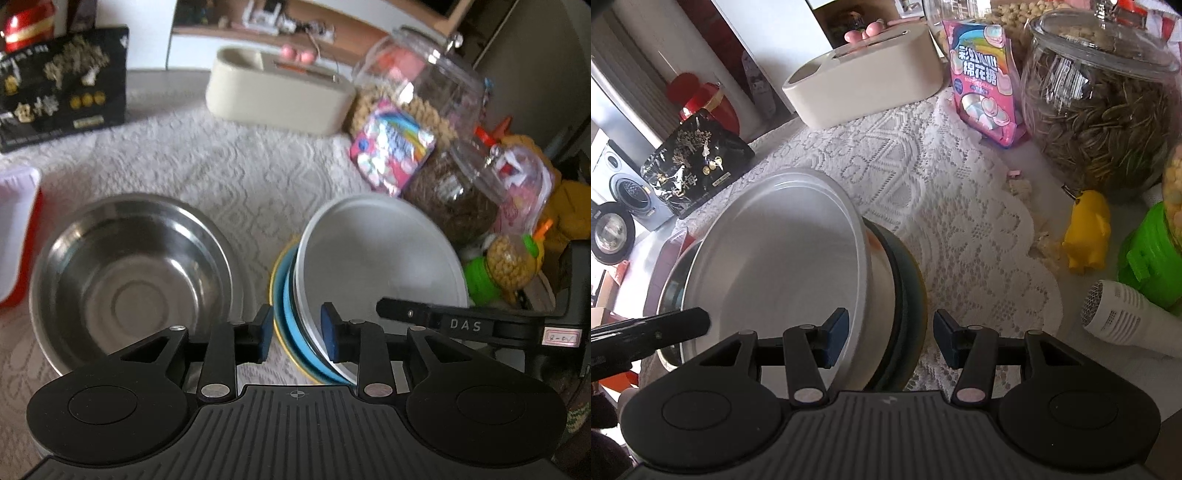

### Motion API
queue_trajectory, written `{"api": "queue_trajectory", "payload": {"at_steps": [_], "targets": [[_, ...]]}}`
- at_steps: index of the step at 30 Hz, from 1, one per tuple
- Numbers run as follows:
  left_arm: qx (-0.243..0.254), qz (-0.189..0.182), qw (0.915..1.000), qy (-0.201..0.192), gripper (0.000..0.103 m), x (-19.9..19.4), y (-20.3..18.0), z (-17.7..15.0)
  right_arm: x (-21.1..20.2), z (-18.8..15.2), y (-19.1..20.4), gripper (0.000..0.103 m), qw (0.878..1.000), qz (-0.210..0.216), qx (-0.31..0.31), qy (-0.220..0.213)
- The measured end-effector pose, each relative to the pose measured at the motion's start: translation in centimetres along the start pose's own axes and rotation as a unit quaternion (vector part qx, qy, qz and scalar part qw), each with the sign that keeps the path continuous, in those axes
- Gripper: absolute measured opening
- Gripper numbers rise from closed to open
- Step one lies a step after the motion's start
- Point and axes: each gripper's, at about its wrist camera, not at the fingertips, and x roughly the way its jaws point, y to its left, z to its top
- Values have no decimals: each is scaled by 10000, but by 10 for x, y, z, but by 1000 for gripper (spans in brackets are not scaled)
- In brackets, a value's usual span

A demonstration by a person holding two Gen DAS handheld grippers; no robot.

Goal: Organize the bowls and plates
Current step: 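Close both grippers on the rim of the stacked bowls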

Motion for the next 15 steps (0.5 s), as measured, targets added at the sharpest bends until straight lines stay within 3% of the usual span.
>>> {"api": "queue_trajectory", "payload": {"at_steps": [7,15], "targets": [[315,327,9987,213,39,16,-10,5,2,-5,-4,51,9999,137,-5,80],[327,399,9979,381,37,36,-12,8,11,-6,-1,51,9993,260,-25,258]]}}
